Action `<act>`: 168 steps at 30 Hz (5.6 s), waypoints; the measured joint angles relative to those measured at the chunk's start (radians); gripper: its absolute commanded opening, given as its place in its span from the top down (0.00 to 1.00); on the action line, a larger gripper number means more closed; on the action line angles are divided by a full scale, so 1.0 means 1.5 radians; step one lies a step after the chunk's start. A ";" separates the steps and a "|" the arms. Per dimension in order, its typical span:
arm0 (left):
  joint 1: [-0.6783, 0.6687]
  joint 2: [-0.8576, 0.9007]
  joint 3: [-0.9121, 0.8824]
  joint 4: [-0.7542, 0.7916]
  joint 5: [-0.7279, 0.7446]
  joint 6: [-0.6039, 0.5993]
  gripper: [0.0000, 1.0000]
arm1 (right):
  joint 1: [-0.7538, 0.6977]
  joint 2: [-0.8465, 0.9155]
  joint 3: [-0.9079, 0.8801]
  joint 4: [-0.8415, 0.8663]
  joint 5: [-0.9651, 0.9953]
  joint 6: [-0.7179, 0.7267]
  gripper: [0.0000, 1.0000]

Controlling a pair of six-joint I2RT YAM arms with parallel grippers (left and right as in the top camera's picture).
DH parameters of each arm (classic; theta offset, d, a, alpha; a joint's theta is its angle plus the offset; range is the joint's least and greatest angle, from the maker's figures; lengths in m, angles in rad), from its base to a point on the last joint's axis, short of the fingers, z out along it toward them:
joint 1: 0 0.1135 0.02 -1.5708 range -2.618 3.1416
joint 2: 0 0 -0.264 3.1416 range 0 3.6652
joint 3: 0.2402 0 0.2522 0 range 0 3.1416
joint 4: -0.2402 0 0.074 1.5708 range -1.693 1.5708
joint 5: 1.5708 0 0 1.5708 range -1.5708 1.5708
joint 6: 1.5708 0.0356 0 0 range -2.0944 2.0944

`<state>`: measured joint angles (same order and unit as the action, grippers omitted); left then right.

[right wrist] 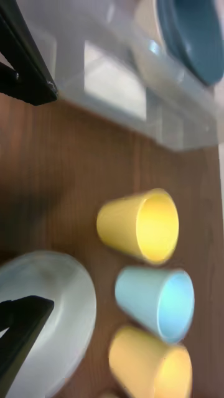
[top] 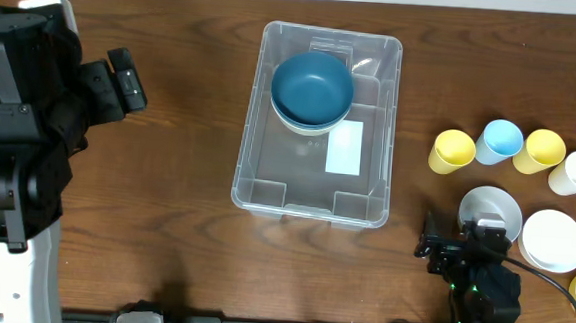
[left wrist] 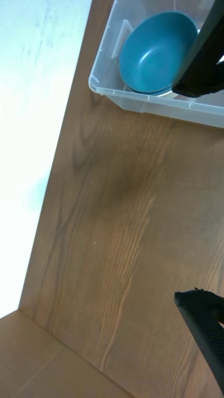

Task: Pack container
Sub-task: 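Retract the left arm to the side and move the right gripper toward the bowls, then grasp the yellow bowl rim with the right gripper, then carry the yellow bowl into the container and release it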

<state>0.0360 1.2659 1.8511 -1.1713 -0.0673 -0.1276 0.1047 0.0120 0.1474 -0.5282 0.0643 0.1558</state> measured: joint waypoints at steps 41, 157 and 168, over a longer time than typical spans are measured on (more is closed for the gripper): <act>0.001 0.000 0.000 0.000 0.000 -0.002 0.02 | -0.471 0.538 0.519 -0.347 0.049 0.240 0.01; 0.001 0.000 0.000 0.000 0.000 -0.002 0.02 | -0.748 0.836 0.573 -0.077 -0.344 0.356 0.98; 0.001 0.001 0.000 0.000 0.000 -0.002 0.02 | -0.088 0.838 0.732 -0.079 -0.303 0.317 0.98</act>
<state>0.0368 1.2671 1.8511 -1.1717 -0.0673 -0.1307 -0.0277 1.2686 1.2453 -0.6464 -0.3908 0.6308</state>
